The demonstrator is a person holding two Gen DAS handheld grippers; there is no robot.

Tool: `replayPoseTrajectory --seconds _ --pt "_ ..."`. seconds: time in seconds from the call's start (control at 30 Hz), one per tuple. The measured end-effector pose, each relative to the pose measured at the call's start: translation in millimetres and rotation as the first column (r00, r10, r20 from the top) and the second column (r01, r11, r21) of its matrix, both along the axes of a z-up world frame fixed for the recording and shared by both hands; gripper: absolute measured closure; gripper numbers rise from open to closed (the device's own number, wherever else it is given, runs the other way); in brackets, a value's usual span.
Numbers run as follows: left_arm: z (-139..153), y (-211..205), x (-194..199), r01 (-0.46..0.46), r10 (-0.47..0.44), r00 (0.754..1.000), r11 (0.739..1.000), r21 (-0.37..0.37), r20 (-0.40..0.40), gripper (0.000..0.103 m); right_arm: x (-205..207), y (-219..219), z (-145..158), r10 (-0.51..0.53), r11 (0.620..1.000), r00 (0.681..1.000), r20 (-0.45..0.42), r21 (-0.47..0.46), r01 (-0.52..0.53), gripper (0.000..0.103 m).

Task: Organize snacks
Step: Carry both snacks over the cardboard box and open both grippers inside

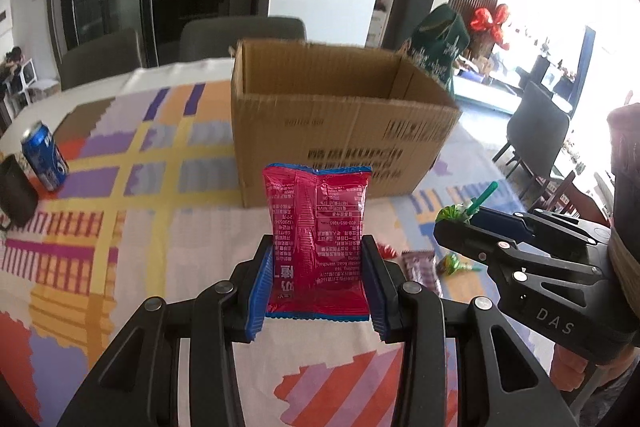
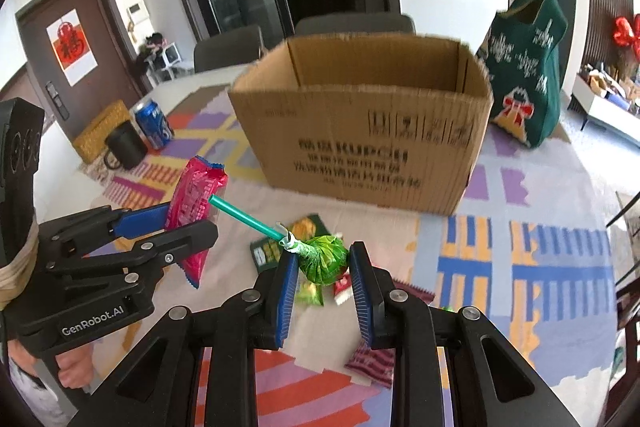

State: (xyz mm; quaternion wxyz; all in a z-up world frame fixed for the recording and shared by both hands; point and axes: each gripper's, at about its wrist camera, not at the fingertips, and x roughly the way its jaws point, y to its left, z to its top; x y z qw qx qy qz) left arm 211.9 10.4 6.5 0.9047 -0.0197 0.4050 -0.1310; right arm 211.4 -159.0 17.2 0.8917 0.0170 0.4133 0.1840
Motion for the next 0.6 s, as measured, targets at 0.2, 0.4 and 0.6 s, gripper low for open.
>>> replayPoseTrajectory --seconds 0.2,0.4,0.6 --pt "22.4 -4.3 5.6 0.001 -0.001 0.998 1.0 0.005 0.064 0.062 3.1 -3.7 22.3 -0.013 1.0 0.998 0.067 0.012 0.013 0.075" --pt "44.7 -6.6 15.2 0.001 -0.003 0.992 1.0 0.012 0.129 0.062 9.0 -6.7 42.2 -0.028 0.999 0.992 0.123 0.025 0.025 0.075" --pt "63.7 -9.6 28.2 0.0 -0.004 0.983 1.0 0.02 0.181 0.062 15.5 -8.2 62.7 -0.036 0.999 0.983 0.18 0.034 0.03 0.075"
